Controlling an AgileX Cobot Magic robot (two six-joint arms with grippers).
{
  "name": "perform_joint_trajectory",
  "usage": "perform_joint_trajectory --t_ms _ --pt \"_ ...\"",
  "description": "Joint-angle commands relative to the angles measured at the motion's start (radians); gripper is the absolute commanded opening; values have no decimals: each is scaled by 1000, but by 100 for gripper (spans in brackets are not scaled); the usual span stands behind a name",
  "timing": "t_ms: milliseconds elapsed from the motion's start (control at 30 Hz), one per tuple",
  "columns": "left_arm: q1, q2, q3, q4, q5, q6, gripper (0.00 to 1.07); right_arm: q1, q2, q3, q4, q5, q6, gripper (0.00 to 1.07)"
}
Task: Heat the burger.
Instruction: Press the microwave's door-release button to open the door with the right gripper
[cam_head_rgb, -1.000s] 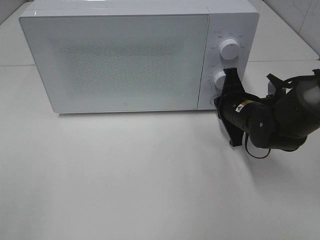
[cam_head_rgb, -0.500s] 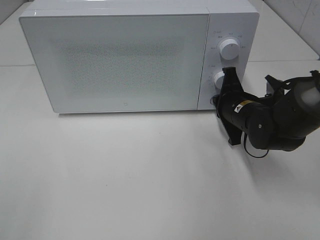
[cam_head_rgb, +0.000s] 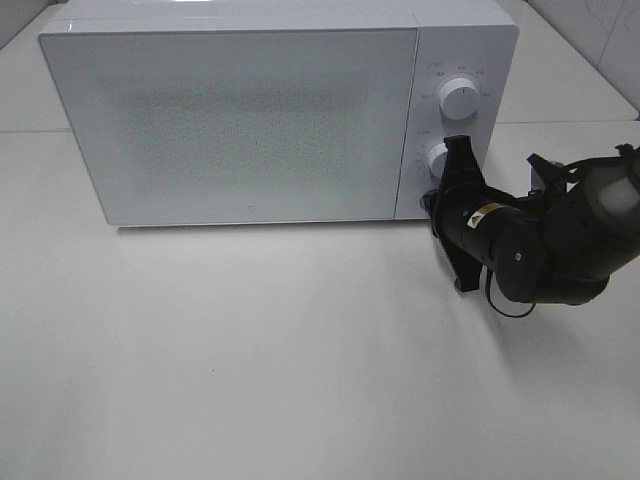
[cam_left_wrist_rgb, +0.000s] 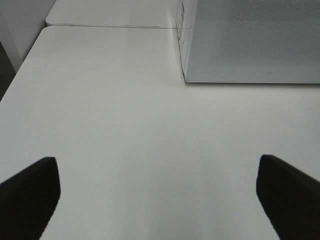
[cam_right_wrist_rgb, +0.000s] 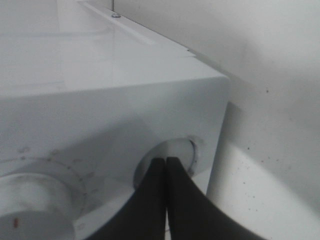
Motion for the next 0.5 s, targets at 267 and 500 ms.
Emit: perform_joint_trajectory --t_ms 267,500 --pt "4 -3 1 -3 -2 -5 101 -6 7 -14 0 -83 11 0" --pt "4 -3 1 -3 -2 -5 101 -6 14 -18 11 -146 -10 0"
